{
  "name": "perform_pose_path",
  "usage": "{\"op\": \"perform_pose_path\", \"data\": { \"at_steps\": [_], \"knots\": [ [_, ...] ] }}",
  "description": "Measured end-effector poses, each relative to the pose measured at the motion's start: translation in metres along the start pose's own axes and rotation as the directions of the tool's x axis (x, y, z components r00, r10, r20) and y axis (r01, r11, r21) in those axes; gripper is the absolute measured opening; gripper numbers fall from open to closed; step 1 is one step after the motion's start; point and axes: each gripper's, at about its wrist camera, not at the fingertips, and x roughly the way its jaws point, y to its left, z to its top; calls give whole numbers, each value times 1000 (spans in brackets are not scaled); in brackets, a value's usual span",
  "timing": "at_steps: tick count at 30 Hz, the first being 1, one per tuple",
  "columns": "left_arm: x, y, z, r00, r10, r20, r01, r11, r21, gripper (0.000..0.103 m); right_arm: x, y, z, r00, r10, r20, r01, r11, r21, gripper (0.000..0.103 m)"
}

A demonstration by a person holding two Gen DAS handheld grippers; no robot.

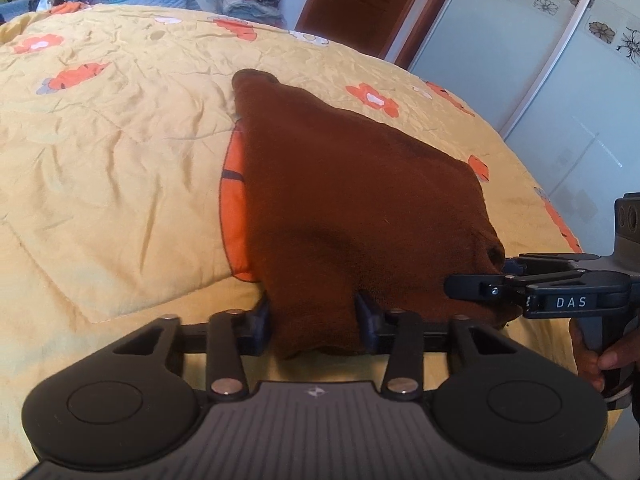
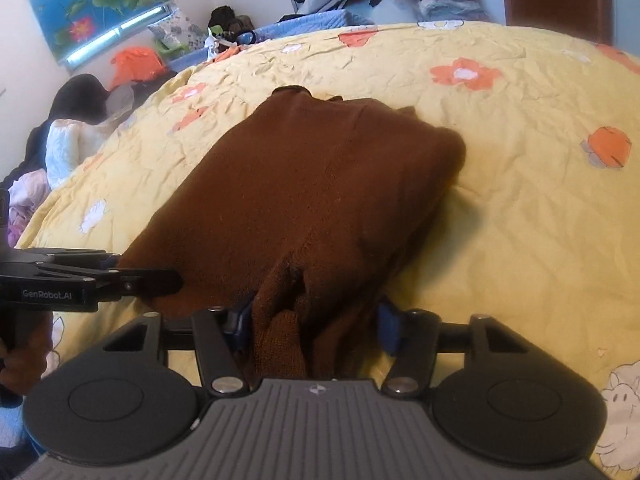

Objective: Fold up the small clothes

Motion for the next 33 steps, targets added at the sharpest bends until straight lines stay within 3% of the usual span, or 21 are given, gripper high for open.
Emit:
{"op": "perform_pose_path", "data": {
  "at_steps": [3, 5, 7, 9, 10, 11, 16, 18, 20, 23, 26, 29, 33],
  "knots": [
    [-12, 7, -4, 1000, -12, 6, 12, 1000, -22, 34, -5, -2, -2, 1000, 0, -7, 0, 1000, 20, 56],
    [-32, 1, -13, 998, 25, 61, -29, 998, 51, 34, -14, -1, -5, 1000, -7, 7, 6, 999, 54, 62],
    [-50, -10, -28, 987, 95, 129, -113, 983, 143, 39, -32, 5, -11, 998, -17, 55, 14, 998, 60, 76],
    [-59, -18, -44, 974, 155, 166, -187, 963, 192, 53, -52, 11, -22, 991, -61, 116, 54, 996, 65, 102],
    [-61, -22, -52, 970, 172, 171, -205, 958, 199, 67, -61, 13, -28, 987, -89, 135, 81, 995, 67, 102],
    [-61, -24, -58, 969, 182, 168, -214, 957, 196, 74, -67, 15, -35, 984, -115, 138, 107, 992, 67, 102],
    [-42, -28, -67, 974, 202, 107, -215, 968, 132, 74, -65, 21, -64, 980, -191, 58, 183, 975, 127, 103],
    [-36, -29, -64, 969, 216, 123, -230, 966, 114, 85, -53, 26, -70, 976, -218, 1, 215, 964, 155, 103],
    [-29, -32, -65, 963, 237, 126, -251, 961, 114, 91, -46, 40, -73, 958, -286, 16, 280, 947, 160, 103],
    [-19, -34, -62, 950, 289, 118, -301, 949, 98, 103, -35, 56, -72, 952, -307, 15, 300, 939, 168, 103],
    [-15, -40, -65, 927, 353, 125, -367, 924, 109, 103, -27, 61, -72, 941, -335, 54, 318, 926, 204, 103],
    [-17, -42, -69, 922, 363, 136, -377, 920, 102, 103, -22, 64, -74, 922, -377, 87, 352, 911, 216, 103],
    [-17, -42, -68, 922, 366, 129, -379, 920, 101, 103, -7, 76, -75, 894, -441, 80, 437, 897, 66, 103]
  ]
}}
